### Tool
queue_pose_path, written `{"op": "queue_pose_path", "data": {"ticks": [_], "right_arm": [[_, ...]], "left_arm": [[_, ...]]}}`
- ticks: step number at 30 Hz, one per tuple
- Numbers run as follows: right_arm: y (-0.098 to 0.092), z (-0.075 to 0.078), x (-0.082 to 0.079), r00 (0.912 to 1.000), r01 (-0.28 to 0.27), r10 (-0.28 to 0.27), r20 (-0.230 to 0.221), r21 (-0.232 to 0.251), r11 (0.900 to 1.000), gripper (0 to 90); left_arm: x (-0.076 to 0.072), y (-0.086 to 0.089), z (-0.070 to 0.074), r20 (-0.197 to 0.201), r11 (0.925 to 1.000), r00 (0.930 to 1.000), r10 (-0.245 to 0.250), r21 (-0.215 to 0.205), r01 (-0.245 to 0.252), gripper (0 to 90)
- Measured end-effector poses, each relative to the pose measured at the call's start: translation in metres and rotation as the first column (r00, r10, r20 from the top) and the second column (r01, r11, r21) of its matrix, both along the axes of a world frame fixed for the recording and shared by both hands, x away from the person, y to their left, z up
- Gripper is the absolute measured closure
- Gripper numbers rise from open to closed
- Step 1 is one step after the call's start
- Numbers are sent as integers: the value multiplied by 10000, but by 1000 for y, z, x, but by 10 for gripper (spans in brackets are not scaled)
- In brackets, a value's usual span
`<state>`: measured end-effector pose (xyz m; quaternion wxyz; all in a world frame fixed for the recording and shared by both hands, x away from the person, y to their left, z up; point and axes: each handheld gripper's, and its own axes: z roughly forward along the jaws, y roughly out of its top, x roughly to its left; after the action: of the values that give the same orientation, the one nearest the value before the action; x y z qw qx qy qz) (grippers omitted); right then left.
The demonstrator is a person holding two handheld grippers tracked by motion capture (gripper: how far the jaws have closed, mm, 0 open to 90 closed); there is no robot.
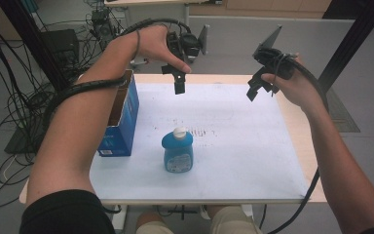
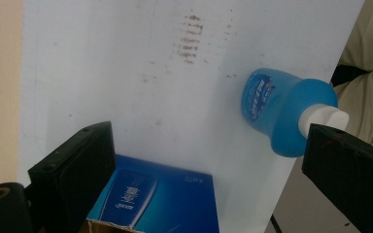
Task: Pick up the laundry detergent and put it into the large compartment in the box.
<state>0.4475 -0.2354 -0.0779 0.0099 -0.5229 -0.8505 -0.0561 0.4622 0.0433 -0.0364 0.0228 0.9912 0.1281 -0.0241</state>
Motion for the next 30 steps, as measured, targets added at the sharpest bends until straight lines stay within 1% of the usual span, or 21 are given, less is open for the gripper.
{"op": "queue_pose_path", "data": {"ticks": [9, 17, 22, 24, 30], "right_arm": [[3, 0, -2, 10000, -53, 53, 64, -24, 10000, 89], [3, 0, -2, 9999, -66, 66, 92, -37, 10000, 89], [2, 1, -3, 9999, -91, 92, 92, -40, 10000, 89], [2, 1, -3, 9999, -84, 85, 112, -66, 9999, 89], [3, 1, -3, 9999, -51, 51, 88, -79, 10000, 89]], "left_arm": [[0, 3, 0, -41, 10000, 10000, 72, 29, -72, 58], [-1, 4, 1, -73, 10000, 10000, 59, -74, -59, 59], [-3, 4, 1, -108, 10000, 9999, 29, -59, -30, 59], [-3, 4, 1, -139, 10000, 9999, 87, -37, -88, 59], [-6, 8, 1, -220, 9998, 9997, 81, -154, -85, 60]]}}
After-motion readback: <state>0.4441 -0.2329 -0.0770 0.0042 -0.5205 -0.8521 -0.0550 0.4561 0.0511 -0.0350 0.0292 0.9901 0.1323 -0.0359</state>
